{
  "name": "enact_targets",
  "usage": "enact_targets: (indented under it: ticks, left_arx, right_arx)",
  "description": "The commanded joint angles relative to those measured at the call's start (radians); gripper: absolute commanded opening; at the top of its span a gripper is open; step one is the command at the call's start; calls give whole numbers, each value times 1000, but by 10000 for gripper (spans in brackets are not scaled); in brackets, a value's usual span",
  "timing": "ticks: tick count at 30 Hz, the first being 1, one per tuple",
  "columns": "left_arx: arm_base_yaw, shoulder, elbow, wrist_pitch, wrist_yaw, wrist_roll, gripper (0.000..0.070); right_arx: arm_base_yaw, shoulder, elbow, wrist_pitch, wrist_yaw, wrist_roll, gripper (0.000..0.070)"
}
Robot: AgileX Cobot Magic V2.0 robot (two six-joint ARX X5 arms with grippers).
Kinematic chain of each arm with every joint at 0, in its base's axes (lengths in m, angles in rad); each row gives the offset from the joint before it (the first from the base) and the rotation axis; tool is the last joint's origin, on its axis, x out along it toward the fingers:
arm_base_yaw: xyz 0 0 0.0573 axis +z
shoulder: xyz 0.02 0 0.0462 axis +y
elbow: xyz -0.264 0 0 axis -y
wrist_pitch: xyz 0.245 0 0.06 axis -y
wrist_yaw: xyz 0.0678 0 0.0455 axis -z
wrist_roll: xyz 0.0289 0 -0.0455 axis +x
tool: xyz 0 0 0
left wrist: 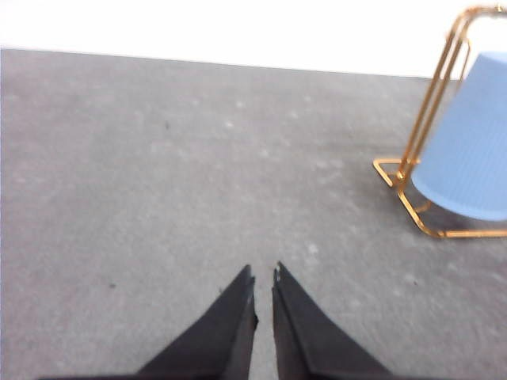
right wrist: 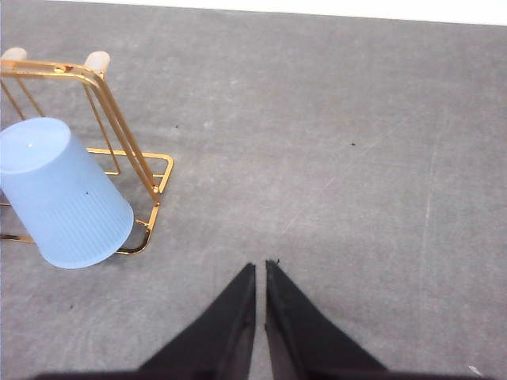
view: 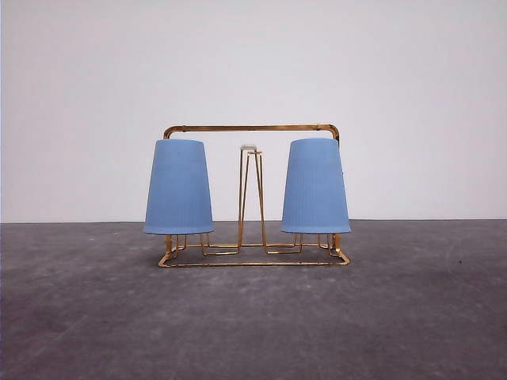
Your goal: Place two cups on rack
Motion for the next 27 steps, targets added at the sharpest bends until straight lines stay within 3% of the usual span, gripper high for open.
enact_targets:
  ticks: [1,24,27]
  left_arx:
    - [2,-1,-20,28,-3,0,22]
    - [-1,0,-28,21,-3,-27,22]
    - [-1,0,-28,21,-3,-27,22]
  right_arx:
    - [4,7,16,10,0,11,17]
    - [4,6,16,11,0,9,17]
    - [-10,-40,-5,53,53,-51,17]
